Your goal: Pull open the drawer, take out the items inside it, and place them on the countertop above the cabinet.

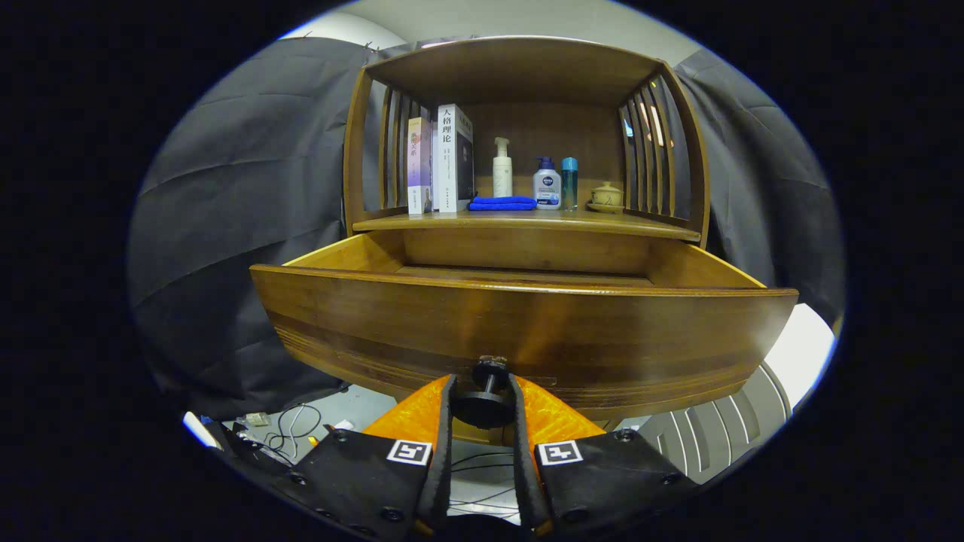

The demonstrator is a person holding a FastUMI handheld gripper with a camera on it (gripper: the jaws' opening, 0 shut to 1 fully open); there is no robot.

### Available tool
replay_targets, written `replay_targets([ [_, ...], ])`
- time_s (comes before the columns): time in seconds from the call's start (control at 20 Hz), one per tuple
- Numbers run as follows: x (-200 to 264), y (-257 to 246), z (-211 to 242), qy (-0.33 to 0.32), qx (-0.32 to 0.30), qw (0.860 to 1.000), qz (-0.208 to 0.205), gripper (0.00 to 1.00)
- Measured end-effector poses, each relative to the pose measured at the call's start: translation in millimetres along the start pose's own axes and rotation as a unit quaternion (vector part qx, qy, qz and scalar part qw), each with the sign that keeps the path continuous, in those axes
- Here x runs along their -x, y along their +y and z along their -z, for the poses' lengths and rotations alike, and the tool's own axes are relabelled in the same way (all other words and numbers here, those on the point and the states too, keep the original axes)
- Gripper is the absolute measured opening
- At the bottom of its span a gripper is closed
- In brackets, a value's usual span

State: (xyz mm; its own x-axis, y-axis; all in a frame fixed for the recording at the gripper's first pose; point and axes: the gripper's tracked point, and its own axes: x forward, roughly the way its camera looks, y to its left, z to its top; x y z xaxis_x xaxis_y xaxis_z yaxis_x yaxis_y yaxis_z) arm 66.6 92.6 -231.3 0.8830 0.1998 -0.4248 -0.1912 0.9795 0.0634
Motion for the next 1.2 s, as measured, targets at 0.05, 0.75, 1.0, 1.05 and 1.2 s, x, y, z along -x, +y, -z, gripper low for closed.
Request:
replay_targets([
  [0.05,4.0,-2.2,-2.0,0.005,-0.007,1.0,-0.006,0.46],
  [0.75,26.3,-56.6,-148.4,-0.016,-0.047,0.999,-0.022,0.98],
  [1.0,6.3,-61.1,-207.4,-0.036,0.062,0.997,-0.004,0.98],
  [1.05,0.1,-54.3,-215.2,-0.033,0.071,0.997,-0.012,0.99],
  [1.2,-25.5,-40.9,-221.2,-0.003,0.118,0.993,-0.029,1.0],
])
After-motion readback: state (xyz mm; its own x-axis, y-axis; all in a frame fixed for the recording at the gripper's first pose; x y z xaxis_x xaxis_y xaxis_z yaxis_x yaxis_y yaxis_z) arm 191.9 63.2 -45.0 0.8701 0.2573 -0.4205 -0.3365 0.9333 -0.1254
